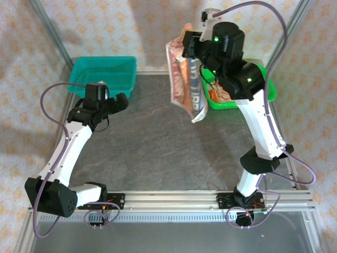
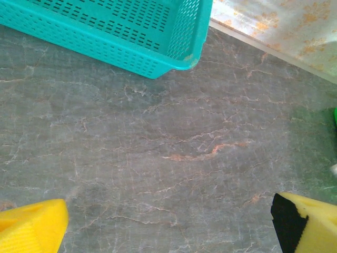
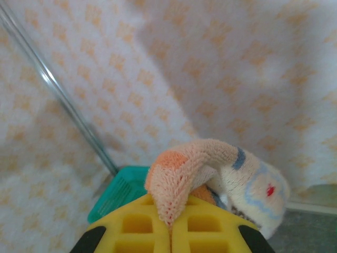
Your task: Fold and stack the towels
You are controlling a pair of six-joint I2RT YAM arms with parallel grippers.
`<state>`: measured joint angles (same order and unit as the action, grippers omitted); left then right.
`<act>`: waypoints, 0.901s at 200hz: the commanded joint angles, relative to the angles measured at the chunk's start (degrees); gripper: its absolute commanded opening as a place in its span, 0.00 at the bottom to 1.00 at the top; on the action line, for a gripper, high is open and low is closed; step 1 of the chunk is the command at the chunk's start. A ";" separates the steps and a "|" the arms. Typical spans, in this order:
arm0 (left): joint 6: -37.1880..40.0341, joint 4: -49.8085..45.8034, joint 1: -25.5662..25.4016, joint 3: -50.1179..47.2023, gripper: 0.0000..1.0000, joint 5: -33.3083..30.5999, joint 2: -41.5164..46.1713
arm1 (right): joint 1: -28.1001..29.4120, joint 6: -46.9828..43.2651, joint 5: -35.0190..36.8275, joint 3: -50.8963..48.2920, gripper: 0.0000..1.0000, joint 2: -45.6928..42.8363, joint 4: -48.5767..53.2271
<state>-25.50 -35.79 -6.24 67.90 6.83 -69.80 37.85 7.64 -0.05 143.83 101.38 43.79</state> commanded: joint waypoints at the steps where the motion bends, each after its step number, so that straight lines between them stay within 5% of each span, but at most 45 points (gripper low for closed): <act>1: 0.37 -1.80 0.26 1.49 1.00 -0.92 0.66 | -0.39 1.74 -1.56 -1.28 0.00 2.51 1.85; 27: 0.11 -1.33 0.21 0.76 1.00 -0.64 0.34 | -0.36 -0.02 -1.38 -5.58 0.00 5.30 -0.03; 73: -0.44 -1.12 0.20 1.26 1.00 0.28 -0.42 | -0.40 -5.60 2.68 3.31 0.00 14.01 0.41; 129: -0.94 -1.11 0.21 0.97 1.00 0.07 0.35 | -0.27 -4.32 3.92 2.24 0.00 14.47 -1.85; 153: -1.05 -1.21 0.20 0.01 1.00 0.52 1.23 | 0.66 0.36 5.61 -8.24 0.00 10.29 -0.33; 180: -1.94 -1.36 0.20 -2.57 1.00 1.71 2.59 | 3.29 6.93 10.04 -35.80 0.00 -2.03 -11.00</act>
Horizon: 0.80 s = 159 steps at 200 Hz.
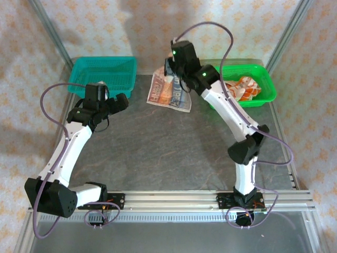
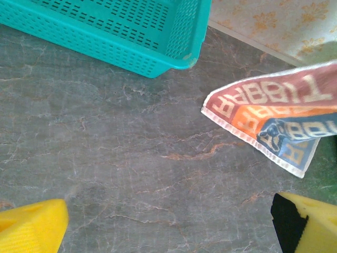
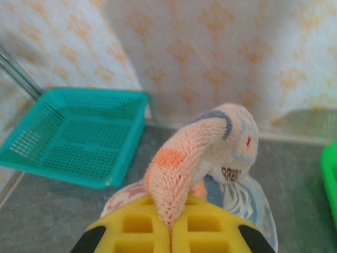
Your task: Fold and stack the towels
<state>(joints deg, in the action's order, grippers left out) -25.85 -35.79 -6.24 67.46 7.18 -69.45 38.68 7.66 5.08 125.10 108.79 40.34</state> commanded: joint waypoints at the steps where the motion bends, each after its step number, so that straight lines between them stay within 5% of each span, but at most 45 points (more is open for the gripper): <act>1: -1.63 -1.33 0.23 -2.28 1.00 1.44 2.32 | 2.55 7.22 4.96 -18.04 0.00 -10.03 -8.03; 7: -2.01 -1.16 0.14 -3.06 1.00 1.96 2.63 | 2.89 9.28 5.00 -24.89 0.05 -12.94 -11.54; 15: -2.46 -0.82 0.04 -4.34 1.00 2.98 2.98 | 3.20 12.04 4.86 -32.13 0.25 -16.26 -14.75; 30: -3.52 -0.14 -0.75 -6.47 1.00 4.05 3.70 | 3.67 15.94 4.40 -40.70 0.28 -19.94 -16.06; 53: -6.21 1.25 -3.36 -9.72 1.00 4.27 4.24 | 3.86 18.77 4.19 -45.64 0.51 -21.58 -12.13; 86: -10.74 4.00 -8.96 -14.26 0.98 4.19 2.59 | 3.86 18.28 5.62 -48.98 0.57 -22.29 -8.41; 105: -13.75 7.82 -12.28 -16.97 0.87 6.16 0.28 | 3.86 17.40 6.52 -50.43 0.59 -22.13 -8.12; 128: -16.65 10.82 -16.81 -17.85 0.62 8.68 -4.42 | 3.82 16.35 6.34 -50.78 0.56 -20.76 -5.78; 159: -18.96 12.33 -25.68 -17.45 0.53 7.68 -10.74 | 3.39 14.46 7.68 -53.81 0.52 -20.54 -4.93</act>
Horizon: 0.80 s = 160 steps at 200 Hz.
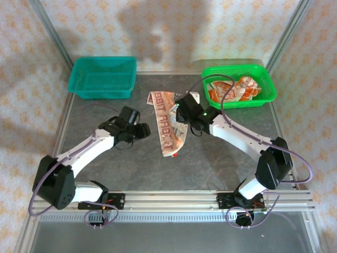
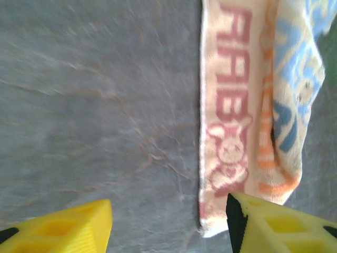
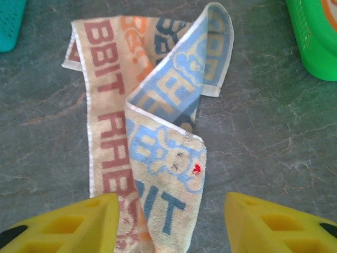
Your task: Fold and stack the towels
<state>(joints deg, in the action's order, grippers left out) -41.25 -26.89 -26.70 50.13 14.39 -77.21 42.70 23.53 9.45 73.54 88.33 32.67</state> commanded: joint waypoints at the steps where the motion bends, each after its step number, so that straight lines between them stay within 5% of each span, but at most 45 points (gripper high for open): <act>1: -3.69 3.43 -5.52 -0.07 0.52 0.46 -3.18 | -0.66 -1.40 3.34 -2.39 0.52 -0.09 2.75; 52: -6.73 2.35 -15.13 0.93 0.46 -0.70 -11.53 | -3.07 -1.38 2.31 -7.47 0.52 -2.62 0.52; 160: -6.24 -1.52 -18.47 7.45 0.42 -4.80 -22.08 | -3.92 -0.42 -0.20 -13.03 0.52 -5.65 -2.17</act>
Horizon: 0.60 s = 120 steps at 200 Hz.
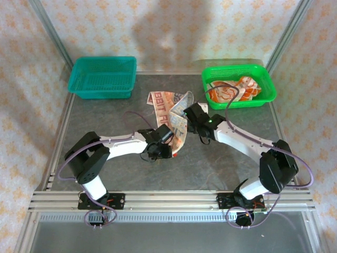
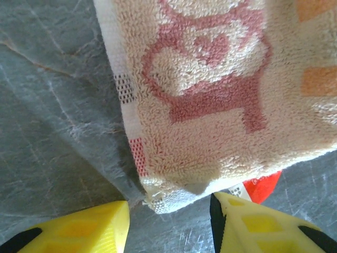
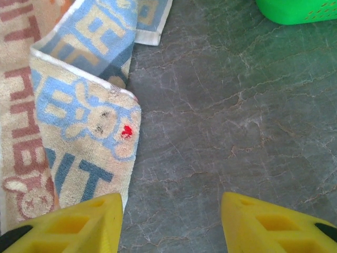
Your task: Fold and stack the towels
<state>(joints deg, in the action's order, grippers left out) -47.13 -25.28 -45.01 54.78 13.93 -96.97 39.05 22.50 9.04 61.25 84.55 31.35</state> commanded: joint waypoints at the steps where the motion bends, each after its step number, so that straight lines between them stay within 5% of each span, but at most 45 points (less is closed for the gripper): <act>1: -0.34 -3.30 -0.16 2.83 0.41 -4.43 -2.42 | -0.28 0.57 0.16 -0.72 0.52 -1.90 -0.86; 22: -0.53 -6.50 -0.12 4.17 0.28 -6.90 -4.26 | -0.28 0.20 -1.18 -1.09 0.53 -1.86 -2.00; 42: -0.42 -9.64 0.11 5.06 0.00 -10.29 -4.22 | -0.29 -2.74 -6.99 -2.18 0.62 -1.03 -5.92; 120: 6.25 -18.26 9.66 -0.87 0.00 -14.98 8.03 | -0.38 -2.74 -13.07 4.85 0.56 9.75 -3.22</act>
<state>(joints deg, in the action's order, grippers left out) -44.34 -37.36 -37.93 55.92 3.40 -93.45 39.05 20.40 -2.07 63.51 92.44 27.79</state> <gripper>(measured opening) 0.046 0.583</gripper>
